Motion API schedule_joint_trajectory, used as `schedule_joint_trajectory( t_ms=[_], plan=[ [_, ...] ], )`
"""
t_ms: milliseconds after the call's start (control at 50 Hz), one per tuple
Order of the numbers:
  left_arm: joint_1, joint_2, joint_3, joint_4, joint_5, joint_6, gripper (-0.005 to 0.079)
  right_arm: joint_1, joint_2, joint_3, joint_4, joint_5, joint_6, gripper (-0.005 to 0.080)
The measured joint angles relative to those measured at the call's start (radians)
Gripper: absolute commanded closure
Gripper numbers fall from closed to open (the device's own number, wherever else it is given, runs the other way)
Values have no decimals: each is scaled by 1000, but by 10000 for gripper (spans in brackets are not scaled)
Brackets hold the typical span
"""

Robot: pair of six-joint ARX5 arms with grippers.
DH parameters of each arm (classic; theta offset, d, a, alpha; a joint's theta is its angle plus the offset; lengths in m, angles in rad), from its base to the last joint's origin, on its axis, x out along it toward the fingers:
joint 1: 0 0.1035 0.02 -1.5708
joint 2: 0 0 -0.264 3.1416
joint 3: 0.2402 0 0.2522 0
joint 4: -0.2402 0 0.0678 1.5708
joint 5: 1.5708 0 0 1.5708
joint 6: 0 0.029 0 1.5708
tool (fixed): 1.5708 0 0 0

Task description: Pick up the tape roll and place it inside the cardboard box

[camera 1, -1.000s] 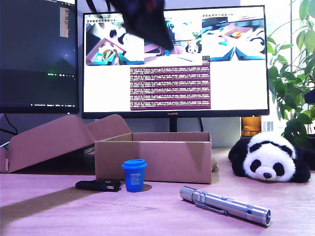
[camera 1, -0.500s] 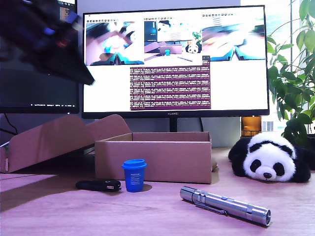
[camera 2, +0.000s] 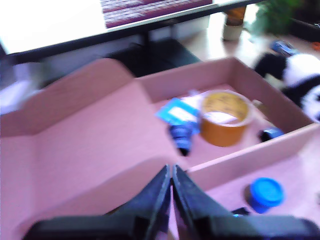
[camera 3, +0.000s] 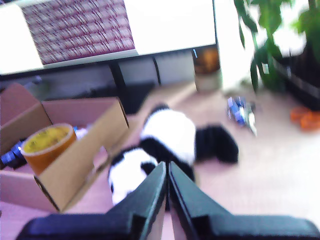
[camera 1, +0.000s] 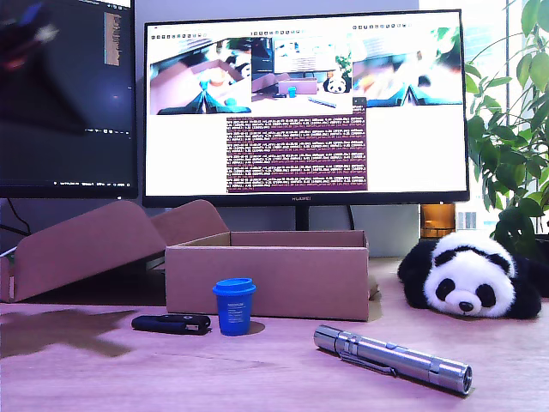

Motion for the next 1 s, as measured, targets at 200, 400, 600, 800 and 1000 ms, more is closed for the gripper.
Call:
schedule_joint_trajectory(
  t_ms=[200, 400, 600, 800, 1000],
  plan=[
    [73, -201, -146, 55, -5, -56, 766, 0, 0, 0, 0, 0, 0, 762],
    [125, -358, -229, 53, -62, -168, 766, 0, 0, 0, 0, 0, 0, 762],
    [126, -543, -273, 43, -158, -211, 766, 0, 0, 0, 0, 0, 0, 762],
    [126, -635, -303, -48, -176, -214, 766, 0, 0, 0, 0, 0, 0, 762],
    [126, -684, -323, -120, -176, -214, 766, 0, 0, 0, 0, 0, 0, 762]
  ],
)
